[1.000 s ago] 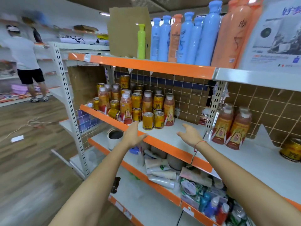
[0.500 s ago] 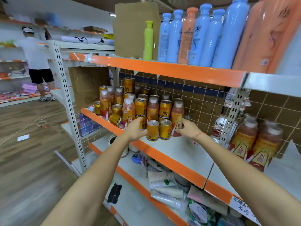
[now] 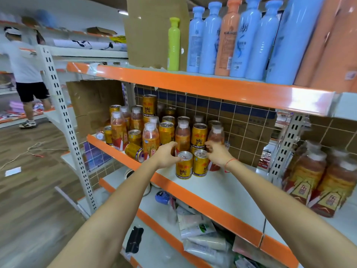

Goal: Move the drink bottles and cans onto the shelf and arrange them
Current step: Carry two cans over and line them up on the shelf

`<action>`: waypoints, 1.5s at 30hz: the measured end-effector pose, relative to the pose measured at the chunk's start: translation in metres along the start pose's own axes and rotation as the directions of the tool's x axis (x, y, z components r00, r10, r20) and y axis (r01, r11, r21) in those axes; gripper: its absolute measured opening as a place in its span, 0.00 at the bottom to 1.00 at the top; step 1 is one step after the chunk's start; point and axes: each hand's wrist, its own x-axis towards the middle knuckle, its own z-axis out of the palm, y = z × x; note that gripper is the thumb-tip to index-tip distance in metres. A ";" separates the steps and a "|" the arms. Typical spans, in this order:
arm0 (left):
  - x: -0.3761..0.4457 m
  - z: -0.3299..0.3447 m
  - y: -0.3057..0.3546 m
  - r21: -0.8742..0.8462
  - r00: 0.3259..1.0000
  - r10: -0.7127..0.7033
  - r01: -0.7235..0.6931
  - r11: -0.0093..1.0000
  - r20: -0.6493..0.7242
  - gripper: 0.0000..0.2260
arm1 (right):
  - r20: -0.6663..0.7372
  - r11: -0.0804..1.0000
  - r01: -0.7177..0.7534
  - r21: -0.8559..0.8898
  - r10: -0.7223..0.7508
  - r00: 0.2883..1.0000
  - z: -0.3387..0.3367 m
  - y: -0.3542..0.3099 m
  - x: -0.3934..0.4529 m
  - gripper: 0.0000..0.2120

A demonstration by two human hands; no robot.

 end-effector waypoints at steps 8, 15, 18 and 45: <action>0.028 0.003 -0.018 0.019 0.992 0.026 -0.029 0.999 0.125 0.31 | 0.188 0.995 -0.073 -0.064 0.084 0.979 0.014 0.008 0.028 0.19; 0.042 0.019 -0.021 -0.008 0.979 0.026 -0.025 1.000 0.202 0.31 | 0.211 0.980 -0.049 -0.192 0.090 0.973 0.011 0.013 0.046 0.22; 0.048 0.025 -0.023 -0.017 0.978 0.041 -0.038 0.999 0.206 0.32 | 0.204 0.956 -0.007 -0.293 0.070 0.977 0.011 0.018 0.053 0.21; 0.068 0.019 -0.022 0.019 0.932 0.070 -0.082 0.996 0.356 0.29 | 0.242 0.991 -0.076 -0.114 0.102 0.965 0.017 0.047 0.037 0.20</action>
